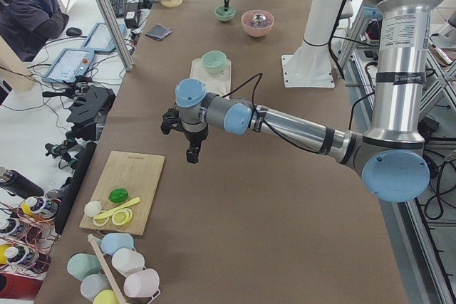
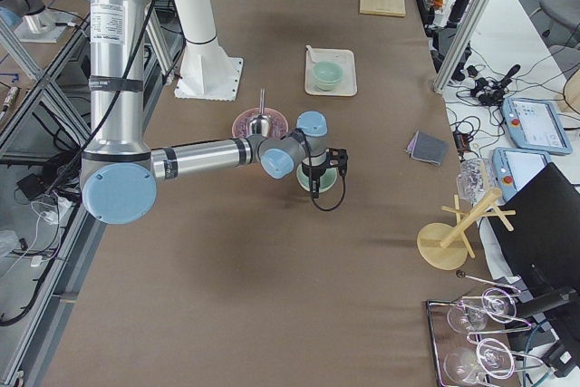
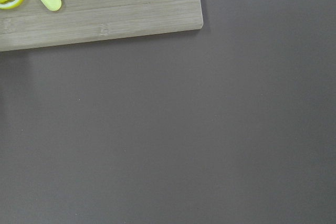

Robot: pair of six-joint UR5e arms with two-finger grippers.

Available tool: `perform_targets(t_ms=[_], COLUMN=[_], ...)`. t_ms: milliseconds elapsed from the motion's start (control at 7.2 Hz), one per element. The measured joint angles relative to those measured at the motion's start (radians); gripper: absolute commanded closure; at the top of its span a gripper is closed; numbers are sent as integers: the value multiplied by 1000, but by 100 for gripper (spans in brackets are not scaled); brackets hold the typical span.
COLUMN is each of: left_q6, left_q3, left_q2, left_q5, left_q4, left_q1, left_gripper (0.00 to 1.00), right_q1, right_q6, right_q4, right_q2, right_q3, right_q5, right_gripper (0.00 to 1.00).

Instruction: Stack green bowls together

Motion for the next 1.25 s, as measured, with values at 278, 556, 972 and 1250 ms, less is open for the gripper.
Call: perform_targets(t_ms=[278,556,972,1250], left_q6=[0,0,1,1], left_q3=[0,-1,0,0], left_q2=[4,8,11,12], left_q5=[0,0,0,0], left_q4=[-2,-3,-3,-3], left_q1=[0,0,0,0], left_gripper=[2,2,2,2], right_q1=[0,0,-2,-45], right_q6=[7,17,82,213], right_q4=[2,0,-59,-195], right_q2=[-1,2,106,292], right_q3=[6,30,55,54], right_q5=[2,7,14,13], right_gripper=[93,100,100,100])
